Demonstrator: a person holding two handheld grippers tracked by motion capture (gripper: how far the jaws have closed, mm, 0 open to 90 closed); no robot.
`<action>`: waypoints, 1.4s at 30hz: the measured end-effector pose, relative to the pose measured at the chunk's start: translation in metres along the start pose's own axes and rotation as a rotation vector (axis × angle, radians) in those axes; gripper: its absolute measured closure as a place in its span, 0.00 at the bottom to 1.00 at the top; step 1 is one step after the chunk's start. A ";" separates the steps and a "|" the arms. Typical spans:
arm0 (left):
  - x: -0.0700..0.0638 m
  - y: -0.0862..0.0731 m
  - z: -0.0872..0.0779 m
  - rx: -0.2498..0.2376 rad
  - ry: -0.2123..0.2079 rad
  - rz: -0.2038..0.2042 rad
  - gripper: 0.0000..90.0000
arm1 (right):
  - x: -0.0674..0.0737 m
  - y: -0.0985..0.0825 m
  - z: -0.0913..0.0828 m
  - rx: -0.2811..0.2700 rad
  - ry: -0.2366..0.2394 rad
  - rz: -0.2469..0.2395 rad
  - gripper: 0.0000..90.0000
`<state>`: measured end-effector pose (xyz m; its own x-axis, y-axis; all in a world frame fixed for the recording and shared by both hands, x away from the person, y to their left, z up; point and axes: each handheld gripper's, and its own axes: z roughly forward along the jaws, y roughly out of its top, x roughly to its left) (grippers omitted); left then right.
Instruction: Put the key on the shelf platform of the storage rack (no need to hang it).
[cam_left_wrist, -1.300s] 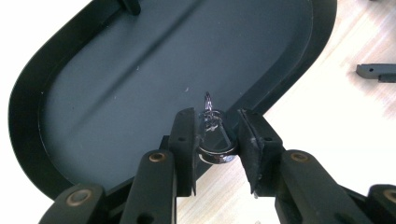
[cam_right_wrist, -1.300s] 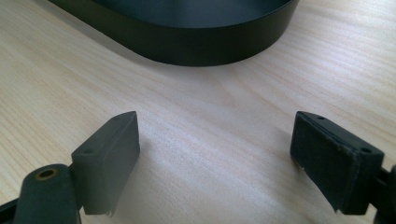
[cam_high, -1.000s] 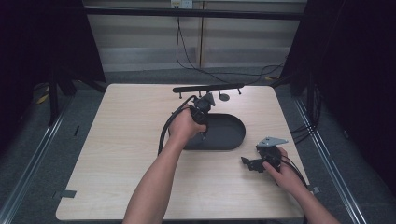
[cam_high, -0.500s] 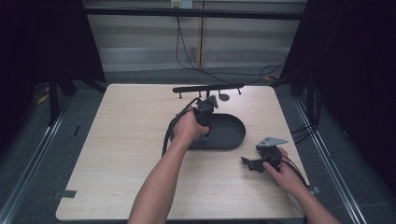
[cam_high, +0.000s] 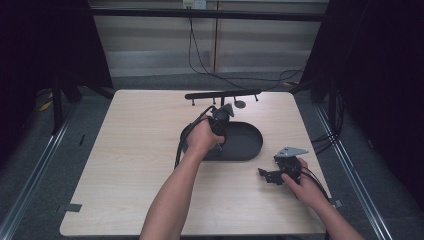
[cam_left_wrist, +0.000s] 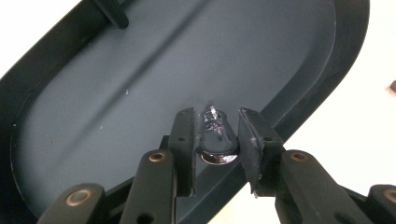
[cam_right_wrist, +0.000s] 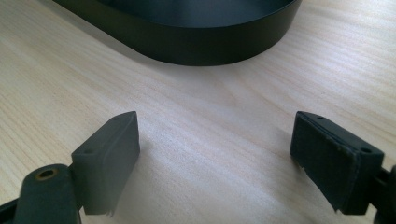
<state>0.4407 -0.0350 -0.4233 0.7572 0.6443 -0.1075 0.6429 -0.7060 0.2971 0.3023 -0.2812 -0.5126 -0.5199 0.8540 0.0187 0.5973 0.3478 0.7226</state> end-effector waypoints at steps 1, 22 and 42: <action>0.000 0.000 0.000 -0.001 -0.001 -0.001 0.76 | 0.000 0.000 0.000 0.000 0.000 0.000 0.17; 0.008 -0.005 0.015 -0.016 0.034 0.012 0.75 | 0.000 0.000 0.000 -0.001 0.002 -0.003 0.17; 0.011 -0.008 0.014 -0.044 0.075 0.018 0.68 | 0.000 0.000 0.000 0.001 0.003 -0.004 0.17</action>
<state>0.4456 -0.0264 -0.4399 0.7569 0.6528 -0.0308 0.6221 -0.7052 0.3402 0.3022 -0.2812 -0.5125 -0.5243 0.8514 0.0177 0.5954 0.3517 0.7223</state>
